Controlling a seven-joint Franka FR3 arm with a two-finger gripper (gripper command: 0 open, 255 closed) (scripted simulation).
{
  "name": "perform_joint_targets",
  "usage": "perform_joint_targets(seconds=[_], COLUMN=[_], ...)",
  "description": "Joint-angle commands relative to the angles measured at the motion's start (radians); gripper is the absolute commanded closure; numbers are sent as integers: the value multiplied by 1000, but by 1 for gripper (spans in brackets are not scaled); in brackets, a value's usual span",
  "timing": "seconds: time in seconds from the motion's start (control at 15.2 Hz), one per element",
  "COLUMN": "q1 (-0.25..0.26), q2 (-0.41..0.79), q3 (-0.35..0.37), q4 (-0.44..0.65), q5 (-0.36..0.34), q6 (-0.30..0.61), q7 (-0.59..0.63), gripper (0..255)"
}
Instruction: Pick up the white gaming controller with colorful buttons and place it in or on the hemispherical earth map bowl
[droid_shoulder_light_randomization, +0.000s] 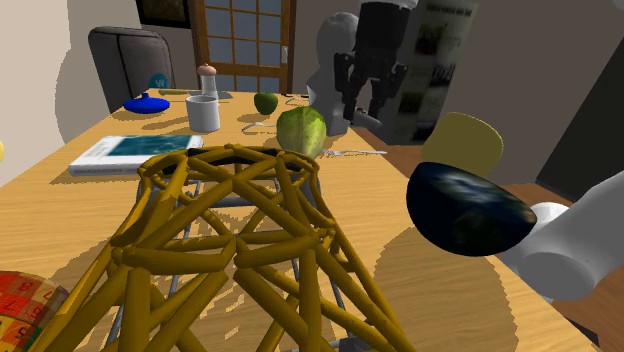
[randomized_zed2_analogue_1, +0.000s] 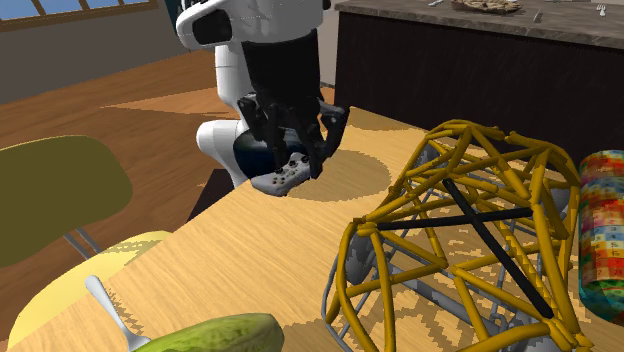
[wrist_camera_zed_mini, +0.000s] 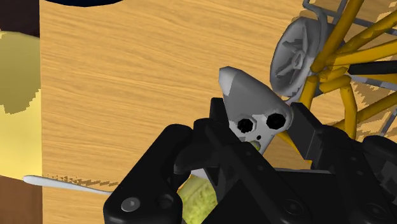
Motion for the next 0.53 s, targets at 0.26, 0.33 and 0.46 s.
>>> perform_joint_targets(seconds=[0.26, 0.33, 0.46], q1=[6, 10, 21], q2=[-51, -87, -158], q3=[-14, -21, -35], q4=[19, -6, -52], q5=[12, 20, 33], q6=[-69, -80, -105], q7=[4, 1, -2], gripper=[255, 255, 255])
